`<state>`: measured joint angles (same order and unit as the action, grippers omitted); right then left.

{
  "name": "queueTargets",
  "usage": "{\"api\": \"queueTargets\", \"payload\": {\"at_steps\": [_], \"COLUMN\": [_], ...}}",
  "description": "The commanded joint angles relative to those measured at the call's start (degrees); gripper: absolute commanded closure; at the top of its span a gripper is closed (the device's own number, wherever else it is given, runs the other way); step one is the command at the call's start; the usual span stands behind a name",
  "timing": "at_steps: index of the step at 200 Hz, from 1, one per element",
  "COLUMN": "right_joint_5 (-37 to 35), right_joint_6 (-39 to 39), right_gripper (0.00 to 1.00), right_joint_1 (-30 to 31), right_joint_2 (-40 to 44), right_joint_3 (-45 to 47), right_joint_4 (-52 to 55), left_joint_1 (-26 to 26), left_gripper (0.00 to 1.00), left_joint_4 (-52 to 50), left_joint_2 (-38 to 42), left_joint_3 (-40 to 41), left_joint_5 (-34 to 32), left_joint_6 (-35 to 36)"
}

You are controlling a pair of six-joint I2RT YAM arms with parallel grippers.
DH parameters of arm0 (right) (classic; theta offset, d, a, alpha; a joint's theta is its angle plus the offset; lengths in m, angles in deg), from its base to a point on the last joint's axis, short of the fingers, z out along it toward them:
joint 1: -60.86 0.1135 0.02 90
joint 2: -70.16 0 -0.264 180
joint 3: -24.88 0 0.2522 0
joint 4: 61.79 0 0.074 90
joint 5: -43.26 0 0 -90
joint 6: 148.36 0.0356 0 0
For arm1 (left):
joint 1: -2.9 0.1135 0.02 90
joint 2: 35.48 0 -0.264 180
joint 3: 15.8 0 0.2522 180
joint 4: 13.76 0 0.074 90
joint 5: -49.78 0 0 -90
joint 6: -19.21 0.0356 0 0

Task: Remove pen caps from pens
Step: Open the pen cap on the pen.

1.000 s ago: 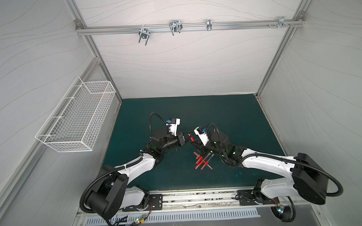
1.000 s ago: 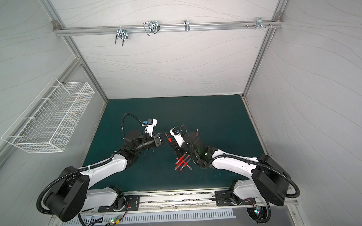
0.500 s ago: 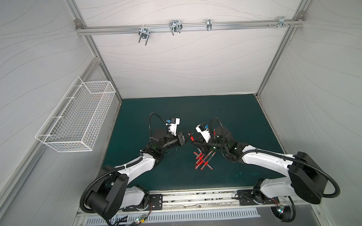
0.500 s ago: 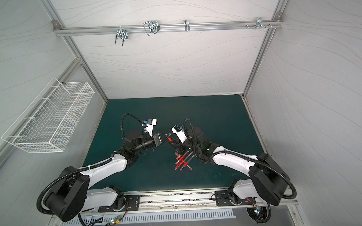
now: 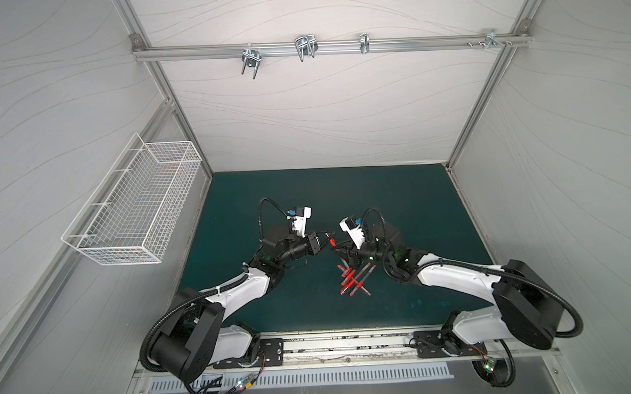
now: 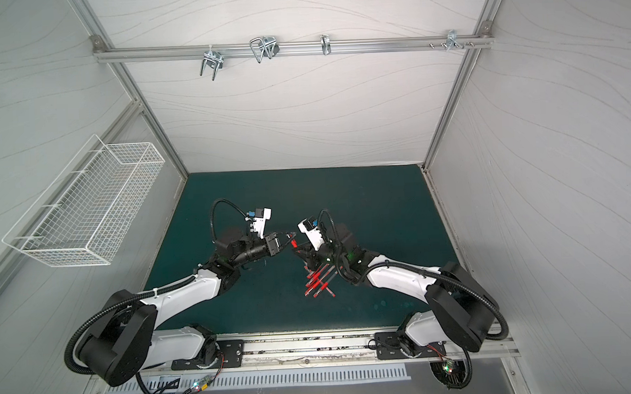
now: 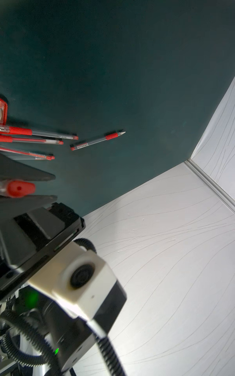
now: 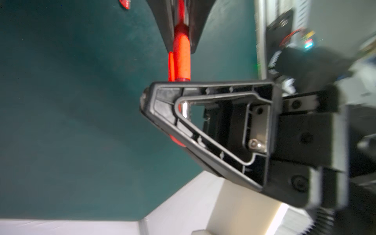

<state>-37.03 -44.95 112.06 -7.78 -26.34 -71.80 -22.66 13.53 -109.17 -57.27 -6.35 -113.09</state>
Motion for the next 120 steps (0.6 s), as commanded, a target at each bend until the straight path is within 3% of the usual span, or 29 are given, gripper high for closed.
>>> {"api": "queueTargets", "payload": {"at_steps": [1, 22, 39, 63, 93, 120], "right_joint_5": [-26.4, -36.3, -33.2, -15.9, 13.4, 23.9], "right_joint_6": [-4.1, -6.1, -6.0, -3.2, 1.5, 3.8], "right_gripper": [1.00, 1.00, 1.00, 1.00, 1.00, 1.00], "right_joint_1": [5.9, 10.7, 10.9, 5.3, -5.2, -8.9], "right_joint_2": [1.5, -0.1, 0.0, 1.3, -1.9, -5.5], "right_joint_3": [1.1, -0.4, -0.5, 0.6, 0.9, 0.6], "right_joint_4": [8.5, 9.1, 8.8, 8.2, 3.8, 1.0], "left_joint_1": [3.0, 3.2, 3.3, 3.5, 4.2, 5.4], "left_gripper": [1.00, 1.00, 1.00, 1.00, 1.00, 1.00], "left_joint_4": [4.7, 5.2, 5.3, 5.1, 5.1, 5.5], "left_joint_2": [0.8, 0.7, 0.9, 1.5, 1.9, 2.5], "left_joint_3": [-0.4, -0.3, -0.3, -0.1, -0.1, 0.4], "left_joint_5": [-5.7, -5.4, -5.3, -5.2, -5.1, -4.9], "left_joint_6": [-0.2, -0.6, -0.8, -0.9, -1.2, -1.8]}}
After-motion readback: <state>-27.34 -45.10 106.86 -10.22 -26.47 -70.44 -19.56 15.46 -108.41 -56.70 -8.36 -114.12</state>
